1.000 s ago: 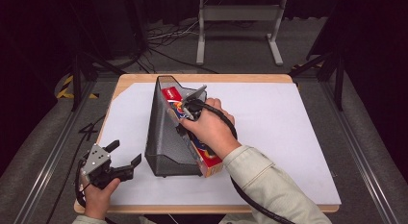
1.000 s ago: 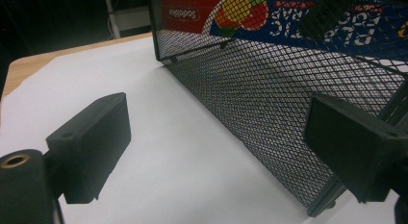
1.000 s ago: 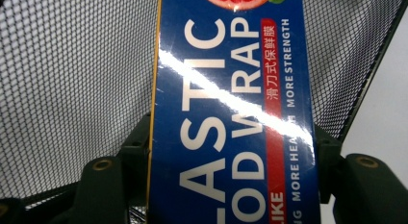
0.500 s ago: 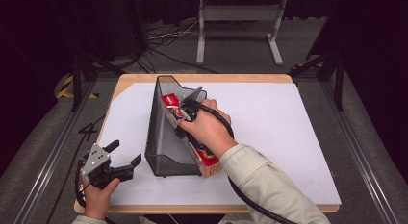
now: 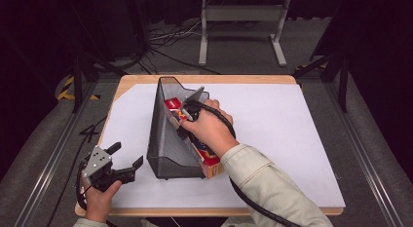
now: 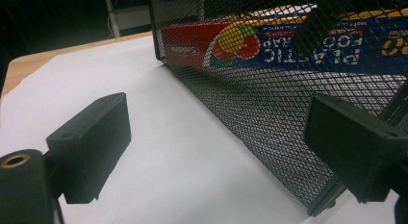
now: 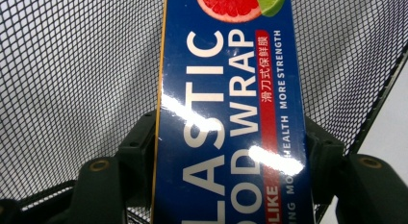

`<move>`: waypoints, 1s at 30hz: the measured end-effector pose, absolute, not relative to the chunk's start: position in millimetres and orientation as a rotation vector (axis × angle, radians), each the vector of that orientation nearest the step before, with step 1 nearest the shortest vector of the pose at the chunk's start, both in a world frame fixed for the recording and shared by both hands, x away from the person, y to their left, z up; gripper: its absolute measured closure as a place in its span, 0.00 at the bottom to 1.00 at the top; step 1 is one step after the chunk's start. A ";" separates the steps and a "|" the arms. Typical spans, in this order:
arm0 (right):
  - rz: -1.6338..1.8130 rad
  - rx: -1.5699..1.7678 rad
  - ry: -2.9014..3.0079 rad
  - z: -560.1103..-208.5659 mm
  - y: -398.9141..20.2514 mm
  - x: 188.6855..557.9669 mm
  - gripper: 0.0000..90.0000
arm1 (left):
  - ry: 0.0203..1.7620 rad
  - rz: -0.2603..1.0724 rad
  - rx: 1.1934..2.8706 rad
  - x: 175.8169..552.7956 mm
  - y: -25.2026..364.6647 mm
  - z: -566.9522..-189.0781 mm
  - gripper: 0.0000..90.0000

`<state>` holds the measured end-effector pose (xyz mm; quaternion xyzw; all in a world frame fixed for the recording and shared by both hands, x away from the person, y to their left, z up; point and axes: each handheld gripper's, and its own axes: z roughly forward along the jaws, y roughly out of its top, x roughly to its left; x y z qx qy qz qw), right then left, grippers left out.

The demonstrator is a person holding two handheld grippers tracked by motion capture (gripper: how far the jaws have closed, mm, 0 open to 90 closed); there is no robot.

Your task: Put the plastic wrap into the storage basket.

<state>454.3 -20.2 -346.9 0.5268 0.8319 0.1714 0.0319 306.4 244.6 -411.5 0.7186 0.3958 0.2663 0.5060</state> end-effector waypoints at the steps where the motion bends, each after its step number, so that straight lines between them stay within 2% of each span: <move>1: 0.526 1.618 2.559 -347.1 -20.0 454.8 0.42 | 0.956 0.643 1.735 306.3 244.5 -411.4 0.11; 15: 0.547 1.626 2.542 -347.0 -19.6 458.9 0.41 | 0.956 0.643 1.735 306.5 244.5 -411.4 0.11; 16: 0.554 1.628 2.542 -347.0 -20.0 458.9 0.40 | 0.955 0.643 1.732 306.6 244.6 -411.5 0.11; 19: 0.634 1.632 2.524 -343.4 -21.7 457.6 0.30 | 0.954 0.644 1.733 306.5 244.7 -411.5 0.11; 22: 0.679 1.606 2.527 -339.1 -24.3 454.7 0.25 | 0.957 0.645 1.736 306.6 244.4 -411.6 0.11; 30: 0.792 1.478 2.498 -322.5 -40.4 448.8 0.21 | 0.958 0.646 1.737 307.0 243.7 -411.9 0.11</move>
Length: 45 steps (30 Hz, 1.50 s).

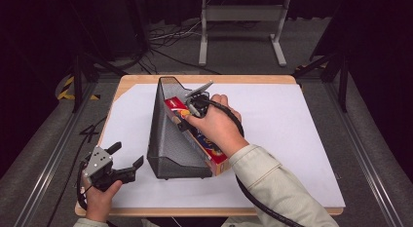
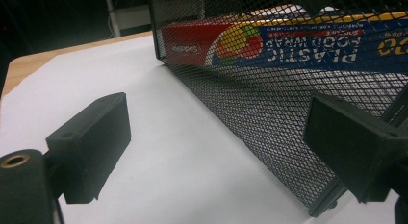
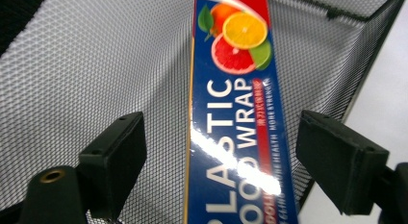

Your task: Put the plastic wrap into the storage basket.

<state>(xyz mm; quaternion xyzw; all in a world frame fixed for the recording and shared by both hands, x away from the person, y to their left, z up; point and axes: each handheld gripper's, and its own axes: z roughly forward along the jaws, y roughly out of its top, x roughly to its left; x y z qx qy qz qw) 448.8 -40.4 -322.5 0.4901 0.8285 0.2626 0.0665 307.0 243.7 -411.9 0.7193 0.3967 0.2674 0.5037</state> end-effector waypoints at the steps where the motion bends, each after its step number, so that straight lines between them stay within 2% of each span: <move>1: 0.807 1.477 2.495 -320.0 -42.6 448.0 0.21 | 0.958 0.646 1.736 307.1 243.7 -412.1 0.11; 9: 0.902 1.416 2.465 -305.7 -53.4 441.2 0.20 | 0.957 0.649 1.733 306.8 243.5 -411.9 0.11; 20: 1.197 1.149 2.409 -289.5 -69.6 421.8 0.19 | 0.958 0.654 1.729 307.6 243.2 -412.2 0.11; 27: 1.222 1.081 2.405 -284.1 -79.4 414.4 0.19 | 0.959 0.653 1.731 308.0 243.1 -412.2 0.11; 45: 1.359 1.003 2.339 -278.4 -150.4 393.0 0.19 | 0.963 0.659 1.737 308.0 242.6 -412.7 0.11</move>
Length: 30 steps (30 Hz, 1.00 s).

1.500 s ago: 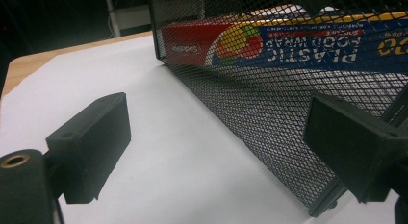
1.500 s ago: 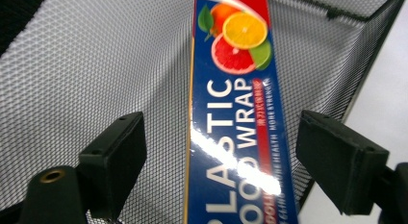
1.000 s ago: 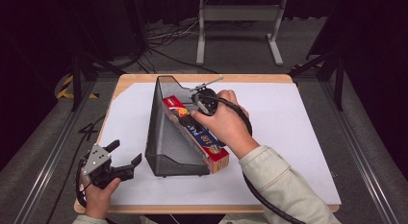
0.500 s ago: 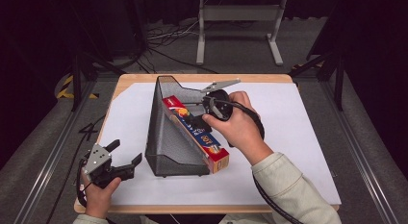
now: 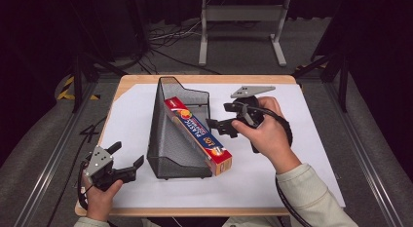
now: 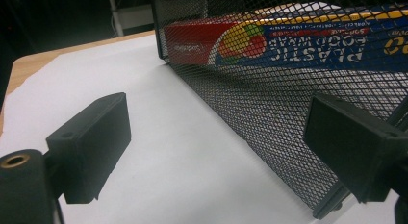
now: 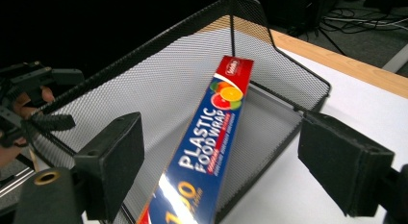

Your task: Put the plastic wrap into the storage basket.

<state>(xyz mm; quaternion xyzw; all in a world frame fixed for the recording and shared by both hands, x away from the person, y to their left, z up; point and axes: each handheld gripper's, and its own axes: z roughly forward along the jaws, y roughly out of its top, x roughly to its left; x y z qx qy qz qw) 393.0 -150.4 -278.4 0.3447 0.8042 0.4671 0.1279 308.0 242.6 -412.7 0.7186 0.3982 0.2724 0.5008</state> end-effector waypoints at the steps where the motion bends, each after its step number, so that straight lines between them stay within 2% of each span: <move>1: 1.355 0.989 2.328 -278.1 -160.6 389.5 0.19 | 0.962 0.659 1.735 307.8 242.9 -412.5 0.11; 16: 1.332 0.983 2.264 -276.8 -243.1 369.5 0.19 | 0.969 0.662 1.738 307.2 242.5 -412.5 0.11; 30: 1.316 1.033 2.178 -310.3 -301.1 371.8 0.19 | 0.972 0.666 1.734 306.7 243.0 -412.2 0.11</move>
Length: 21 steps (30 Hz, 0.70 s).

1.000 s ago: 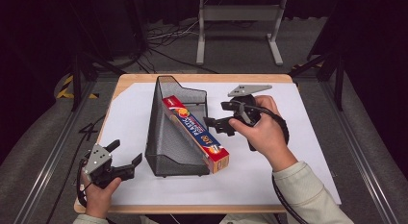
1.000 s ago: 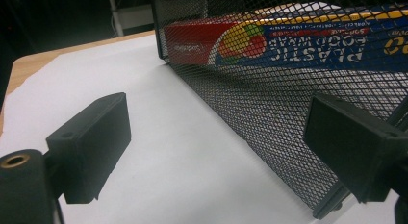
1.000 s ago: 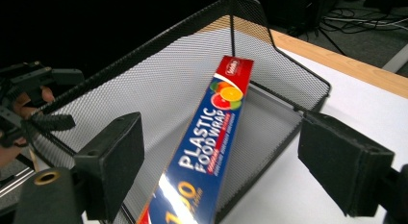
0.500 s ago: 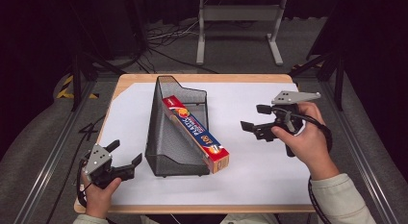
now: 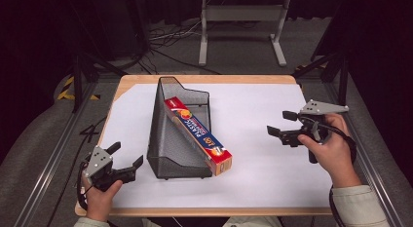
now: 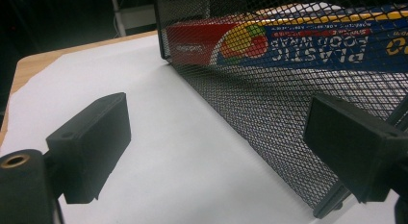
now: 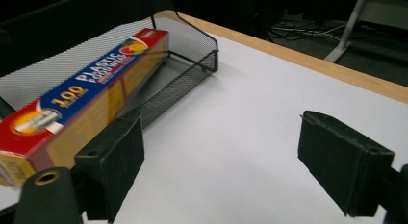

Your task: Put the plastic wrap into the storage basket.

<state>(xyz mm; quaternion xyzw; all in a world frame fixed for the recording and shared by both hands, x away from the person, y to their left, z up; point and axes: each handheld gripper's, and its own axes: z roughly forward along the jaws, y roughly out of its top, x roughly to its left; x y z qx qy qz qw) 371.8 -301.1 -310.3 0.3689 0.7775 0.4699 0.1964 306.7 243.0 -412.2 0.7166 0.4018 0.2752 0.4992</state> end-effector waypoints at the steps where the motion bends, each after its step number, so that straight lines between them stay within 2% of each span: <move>1: 1.315 1.037 2.170 -313.3 -304.2 371.8 0.19 | 0.972 0.666 1.734 306.7 242.9 -412.2 0.11; 21: 1.305 1.049 2.155 -384.2 -327.6 365.4 0.19 | 0.981 0.668 1.738 305.8 243.0 -413.3 0.11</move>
